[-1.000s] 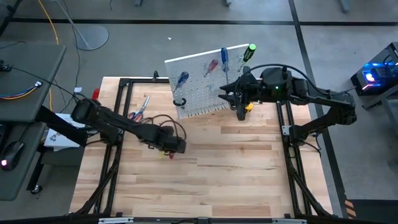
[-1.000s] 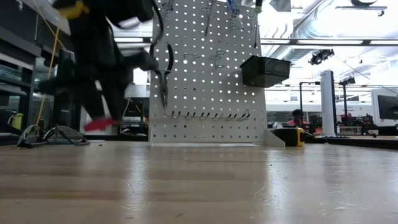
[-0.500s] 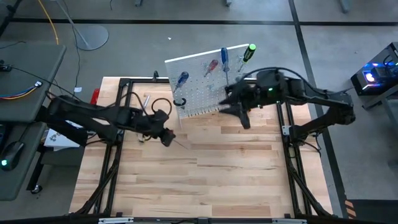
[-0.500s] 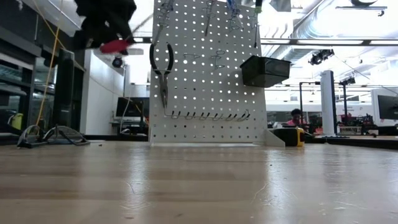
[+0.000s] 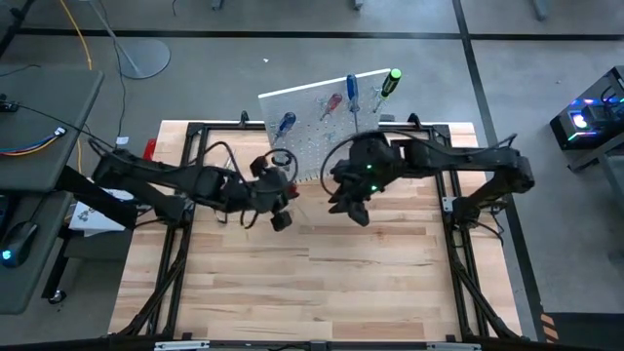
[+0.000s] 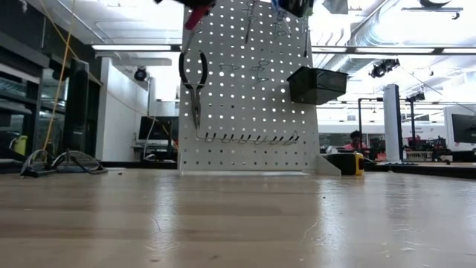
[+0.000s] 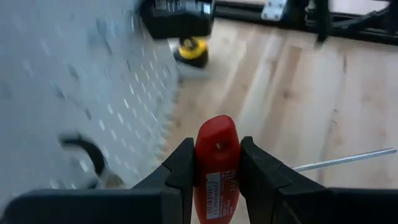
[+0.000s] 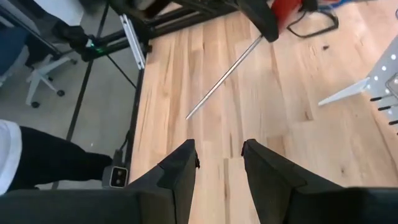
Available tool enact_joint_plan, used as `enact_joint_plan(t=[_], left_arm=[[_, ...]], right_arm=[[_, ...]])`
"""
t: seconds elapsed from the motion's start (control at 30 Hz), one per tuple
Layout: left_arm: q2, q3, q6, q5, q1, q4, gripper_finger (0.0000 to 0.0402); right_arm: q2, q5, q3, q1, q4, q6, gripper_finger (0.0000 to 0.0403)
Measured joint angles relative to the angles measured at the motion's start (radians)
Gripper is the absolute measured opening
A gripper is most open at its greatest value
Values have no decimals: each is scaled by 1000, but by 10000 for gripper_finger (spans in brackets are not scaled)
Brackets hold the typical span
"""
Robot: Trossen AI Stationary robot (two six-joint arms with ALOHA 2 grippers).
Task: Hang tools onto peg board
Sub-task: Hang the red allen wrench on the peg board
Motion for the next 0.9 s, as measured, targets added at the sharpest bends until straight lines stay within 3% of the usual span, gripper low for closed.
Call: enact_joint_plan(t=[0.27, 0.53, 0.9], left_arm=[[98, 162, 199, -182, -51, -2, 81], [106, 224, 354, -343, -75, 41, 81], [127, 225, 522, -335, -61, 158, 81]], right_arm=[[18, -9, 0, -10, 119, -5, 129], [27, -44, 0, -43, 214, 129, 129], [39, 170, 0, -6, 323, 316, 124]])
